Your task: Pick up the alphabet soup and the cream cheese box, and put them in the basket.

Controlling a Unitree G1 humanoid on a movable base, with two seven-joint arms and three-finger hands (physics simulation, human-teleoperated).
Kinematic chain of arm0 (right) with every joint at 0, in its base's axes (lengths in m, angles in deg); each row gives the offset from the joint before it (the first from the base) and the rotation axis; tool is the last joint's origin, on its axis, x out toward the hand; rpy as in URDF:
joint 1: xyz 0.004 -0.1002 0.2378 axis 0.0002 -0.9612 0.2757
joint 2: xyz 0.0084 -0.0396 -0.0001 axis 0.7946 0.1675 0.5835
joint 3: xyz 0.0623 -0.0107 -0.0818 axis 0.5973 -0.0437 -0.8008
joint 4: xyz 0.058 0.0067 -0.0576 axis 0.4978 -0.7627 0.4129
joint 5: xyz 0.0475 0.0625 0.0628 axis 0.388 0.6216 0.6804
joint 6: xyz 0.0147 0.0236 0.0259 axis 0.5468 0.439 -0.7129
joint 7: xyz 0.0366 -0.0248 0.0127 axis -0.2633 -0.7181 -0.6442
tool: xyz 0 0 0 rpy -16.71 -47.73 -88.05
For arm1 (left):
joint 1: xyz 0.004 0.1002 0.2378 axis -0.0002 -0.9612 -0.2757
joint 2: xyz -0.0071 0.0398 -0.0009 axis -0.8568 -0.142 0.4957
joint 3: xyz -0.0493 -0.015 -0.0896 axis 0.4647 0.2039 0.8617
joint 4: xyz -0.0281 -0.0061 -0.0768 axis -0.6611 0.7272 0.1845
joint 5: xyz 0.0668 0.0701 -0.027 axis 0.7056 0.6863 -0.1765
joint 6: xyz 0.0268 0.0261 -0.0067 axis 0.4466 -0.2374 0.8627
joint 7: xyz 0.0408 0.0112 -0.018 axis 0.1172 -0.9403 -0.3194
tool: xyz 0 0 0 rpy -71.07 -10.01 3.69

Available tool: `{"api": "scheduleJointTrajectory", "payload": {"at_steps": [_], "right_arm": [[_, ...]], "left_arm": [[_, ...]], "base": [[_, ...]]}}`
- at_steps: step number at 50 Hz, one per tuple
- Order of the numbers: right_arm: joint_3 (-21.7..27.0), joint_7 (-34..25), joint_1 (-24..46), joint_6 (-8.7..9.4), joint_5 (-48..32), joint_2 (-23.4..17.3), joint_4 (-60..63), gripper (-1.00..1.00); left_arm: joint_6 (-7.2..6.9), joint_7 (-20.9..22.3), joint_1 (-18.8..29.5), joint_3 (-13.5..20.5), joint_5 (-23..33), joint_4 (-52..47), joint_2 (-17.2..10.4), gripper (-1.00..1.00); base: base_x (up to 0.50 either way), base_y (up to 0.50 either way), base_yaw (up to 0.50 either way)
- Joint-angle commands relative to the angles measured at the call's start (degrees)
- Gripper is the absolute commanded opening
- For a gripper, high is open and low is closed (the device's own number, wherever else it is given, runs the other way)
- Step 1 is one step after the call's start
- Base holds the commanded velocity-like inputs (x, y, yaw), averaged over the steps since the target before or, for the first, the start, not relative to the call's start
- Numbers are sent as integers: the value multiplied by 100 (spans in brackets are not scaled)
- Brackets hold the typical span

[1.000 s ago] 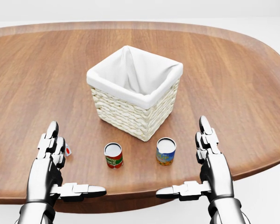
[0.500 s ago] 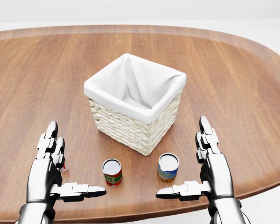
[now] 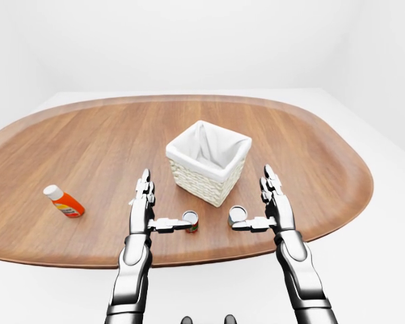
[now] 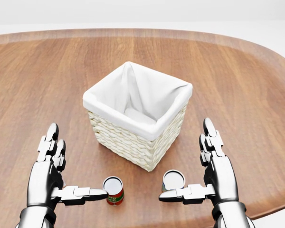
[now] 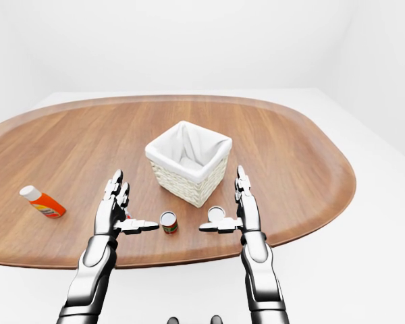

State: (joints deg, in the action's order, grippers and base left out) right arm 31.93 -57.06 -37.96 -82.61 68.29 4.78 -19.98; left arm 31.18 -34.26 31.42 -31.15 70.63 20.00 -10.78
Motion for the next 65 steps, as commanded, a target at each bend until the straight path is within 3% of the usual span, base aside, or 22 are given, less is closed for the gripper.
{"api": "scheduleJointTrajectory", "payload": {"at_steps": [1, 3, 6, 12, 17, 21, 25, 27, 29, 32, 35, 40, 45, 46, 48, 49, 54, 56, 60, 65], "right_arm": [[11, 10, 12, -15, 11, -2, -23, 100], [-2, 18, -8, 29, -3, 1, 40, 100], [12, 18, 13, -28, 8, -3, -29, 100], [11, 37, -15, 11, 15, 4, 45, 100], [29, 48, 0, 4, 45, 2, 25, 100], [17, 53, -29, 39, 39, 3, 94, 100], [29, 53, 6, -14, 44, -3, 8, 100], [24, 57, -18, 36, 44, 0, 86, 100], [22, 62, -33, 58, 44, 4, 125, 100], [34, 62, 4, -25, 43, -3, 13, 100], [31, 65, -26, 9, 50, 1, 83, 100], [45, 73, -13, -24, 68, 2, 56, 100], [62, 80, 3, -19, 96, -1, 41, 100], [64, 85, -8, -16, 104, 0, 60, 100], [67, 98, -22, -3, 111, 0, 111, 100], [70, 96, -14, -24, 116, -1, 79, 100], [67, 105, -32, 13, 121, -1, 143, 100], [66, 111, -34, 36, 123, 1, 166, 100], [78, 118, -26, 8, 134, 1, 132, 100], [99, 134, -11, -50, 152, -3, 68, 100]], "left_arm": [[66, -8, 27, 7, 13, 87, -4, 100], [-43, -31, -21, -10, 28, -75, 4, 100], [51, -50, -12, -20, 78, 4, 4, 100], [-6, -28, 4, 26, -20, -13, 0, 100], [68, -62, -11, -6, 60, 12, 0, 100], [-18, -45, -25, 21, -12, -80, 5, 100], [80, -21, 38, 68, -88, 87, -9, 100], [21, -25, 22, 66, -110, 18, -8, 100], [53, -22, 37, 71, -119, 66, -10, 100], [-18, -32, 23, 64, -127, -17, -9, 100], [-31, -27, 13, 59, -134, -34, -9, 100], [62, -15, 57, 80, -146, 101, -20, 100], [-20, -31, 30, 69, -145, -5, -14, 100], [73, -155, 35, 106, -97, -11, -1, 100], [-18, -85, 10, 95, -163, -77, -13, 100], [69, -77, 46, 110, -166, 47, -20, 100], [-44, -100, 8, 61, -121, -89, -12, 100], [97, -102, 56, 98, -123, 80, -23, 100], [26, -107, 23, 90, -133, -30, -19, 100], [94, -112, 59, 114, -136, 85, -25, 100]], "base": [[15, 0, 0], [14, 0, 0], [14, 0, 0], [14, 0, 0], [14, 0, 0], [14, 0, 0], [14, 0, 0], [14, 0, 0], [14, 0, 0], [14, 0, 0], [14, 0, 0], [14, 0, 0], [14, 0, 0], [14, 0, 0], [14, 0, 0], [14, 0, 0], [14, 0, 0], [14, 0, 0], [14, 0, 0], [14, 0, 0]]}}
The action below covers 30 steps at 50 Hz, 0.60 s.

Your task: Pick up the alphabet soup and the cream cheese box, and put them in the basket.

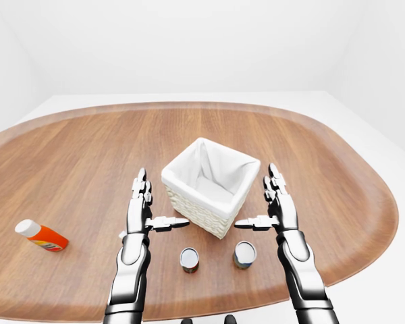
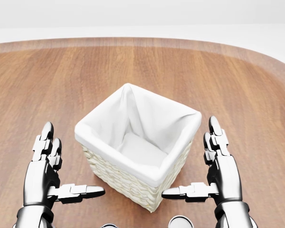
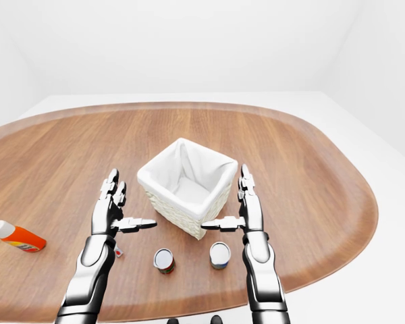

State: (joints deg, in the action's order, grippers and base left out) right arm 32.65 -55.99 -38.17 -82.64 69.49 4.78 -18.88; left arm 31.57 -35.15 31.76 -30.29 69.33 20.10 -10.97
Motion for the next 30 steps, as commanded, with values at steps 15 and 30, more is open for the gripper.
{"api": "scheduleJointTrajectory", "payload": {"at_steps": [15, 30], "right_arm": [[31, 46, -5, -7, 63, -3, 15, 100], [40, 47, 15, -42, 68, -9, -36, 100]], "left_arm": [[-11, 1, -24, 0, -8, -36, 1, 100], [10, 5, 3, 6, -4, 23, -2, 100]], "base": [[14, 0, 0], [14, 0, 0]]}}
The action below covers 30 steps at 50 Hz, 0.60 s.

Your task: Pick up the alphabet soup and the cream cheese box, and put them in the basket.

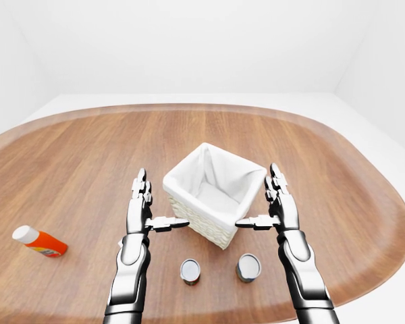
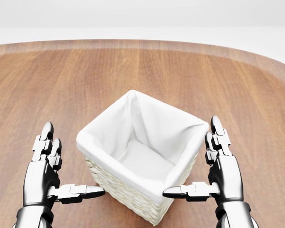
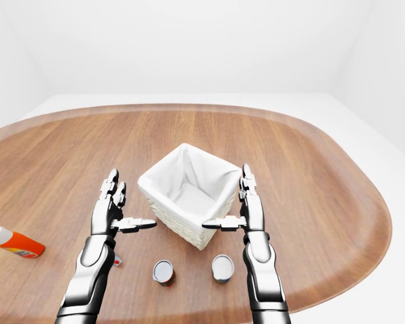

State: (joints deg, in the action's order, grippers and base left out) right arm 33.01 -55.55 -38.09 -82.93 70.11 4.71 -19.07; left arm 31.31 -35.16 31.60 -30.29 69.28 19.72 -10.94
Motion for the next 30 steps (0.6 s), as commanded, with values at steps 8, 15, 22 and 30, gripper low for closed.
{"api": "scheduleJointTrajectory", "payload": {"at_steps": [8, 15, 22, 30], "right_arm": [[44, 65, 22, 38, 34, 2, 0, 100], [278, 460, 112, 81, 204, -13, 2, 100], [338, 716, 133, 42, 209, -44, -2, 100], [366, 866, 113, -6, 182, -54, 52, 100]], "left_arm": [[69, 9, 36, 7, -1, 113, -6, 100], [17, 3, 17, -2, 7, 42, -3, 100], [61, 9, 40, 9, 2, 108, -8, 100], [68, 15, 46, 10, 1, 123, -11, 100]], "base": [[13, 0, 0], [0, 0, 0], [0, 0, 0], [0, 0, 0]]}}
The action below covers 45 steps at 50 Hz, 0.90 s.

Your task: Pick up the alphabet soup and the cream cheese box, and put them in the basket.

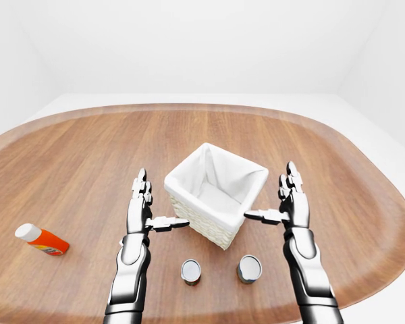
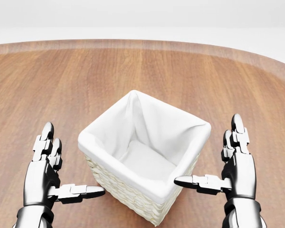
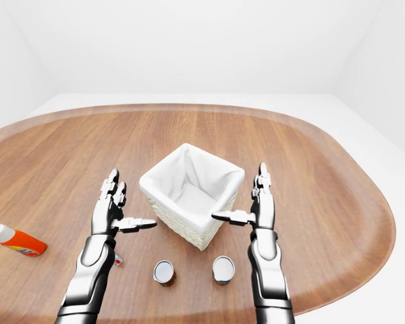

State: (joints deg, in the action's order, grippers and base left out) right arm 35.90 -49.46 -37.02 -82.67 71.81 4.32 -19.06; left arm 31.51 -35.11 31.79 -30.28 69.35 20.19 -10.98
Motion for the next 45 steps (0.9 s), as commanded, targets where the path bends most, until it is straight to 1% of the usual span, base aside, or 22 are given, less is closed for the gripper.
{"api": "scheduleJointTrajectory", "payload": {"at_steps": [1, 6, 7, 8, 9, 13, 15, 17, 21, 23, 24, 29, 30, 31, 32, 34, 38, 39, 40, 42, 43, 45], "right_arm": [[92, 285, 8, -45, 7, -19, 60, 100], [175, 418, 25, -33, 75, -30, 79, 100], [191, 497, 5, -70, 31, -27, 121, 100], [214, 582, -7, -145, -20, -28, 147, 100], [269, 622, -12, -156, 42, -28, 192, 100], [314, 775, -27, -191, 7, -38, 254, 100], [352, 862, -92, -305, -35, -41, 404, 100], [385, 997, -105, -305, -113, -32, 446, 100], [509, 1217, -71, -305, -55, -40, 433, 100], [569, 1356, -31, -305, -46, -57, 369, 100], [607, 1456, 0, -227, 0, -51, 364, 100], [790, 2036, 78, -305, 129, -53, 296, 100], [780, 2053, 76, -305, 144, -64, 295, 100], [705, 1846, 90, -206, 314, -104, 267, 100], [722, 1988, 84, -251, 260, -80, 312, 100], [722, 2092, 71, -203, 222, -84, 414, 100], [854, 2415, 85, -272, 264, -81, 444, 100], [983, 2535, 106, -305, 135, -69, 458, 100], [1039, 2535, 119, -273, -5, -87, 488, 100], [1195, 2535, 204, -24, -119, -109, 474, 100], [1234, 2535, 223, 34, -152, -137, 440, 100], [1295, 2535, 180, -44, -88, -169, 468, 100]], "left_arm": [[22, 8, 10, 5, -4, 35, -6, 100], [73, 12, 40, 16, -11, 113, -9, 100], [86, 21, 41, 17, -20, 121, -11, 100], [55, 27, 20, 12, -30, 64, -9, 100], [-45, 18, -24, 4, -37, -70, -2, 100], [-39, 23, -15, 10, -37, -53, -3, 100], [-21, 17, -8, 7, -28, -24, -1, 100], [-37, 16, -13, 4, -30, -49, 1, 100], [47, 14, 32, 19, -26, 88, -9, 100], [3, 6, 4, 6, -21, 12, -2, 100], [0, 4, 0, 4, -21, 3, 0, 100], [26, -9, 46, 9, 2, 122, -8, 100], [28, -10, 49, 9, 3, 128, -9, 100], [19, -12, 44, 7, 4, 106, -8, 100], [-12, -16, 34, 1, 10, 71, -8, 100], [-13, -10, 30, 6, 0, 59, -7, 100], [13, -6, 33, 12, -5, 88, -9, 100], [-11, -9, 18, 6, 3, 49, -8, 100], [-81, -16, -15, -6, 4, -53, -1, 100], [-103, -16, -22, -5, 3, -83, 3, 100], [-99, -14, -19, -3, 2, -78, 2, 100], [-34, -2, 18, 12, -2, 28, -7, 100]], "base": [[0, 0, 0], [0, 0, 0], [0, 0, 0], [0, 0, 0], [0, 0, 0], [0, 0, 0], [0, 0, 0], [0, 0, 0], [0, 0, 0], [0, 0, 0], [0, 0, 0], [0, 0, 0], [0, 0, 0], [0, 0, 0], [0, 0, 0], [0, 0, 0], [0, 0, 0], [0, 0, 0], [0, 0, 0], [0, 0, 0], [0, 0, 0], [0, 0, 0]]}}
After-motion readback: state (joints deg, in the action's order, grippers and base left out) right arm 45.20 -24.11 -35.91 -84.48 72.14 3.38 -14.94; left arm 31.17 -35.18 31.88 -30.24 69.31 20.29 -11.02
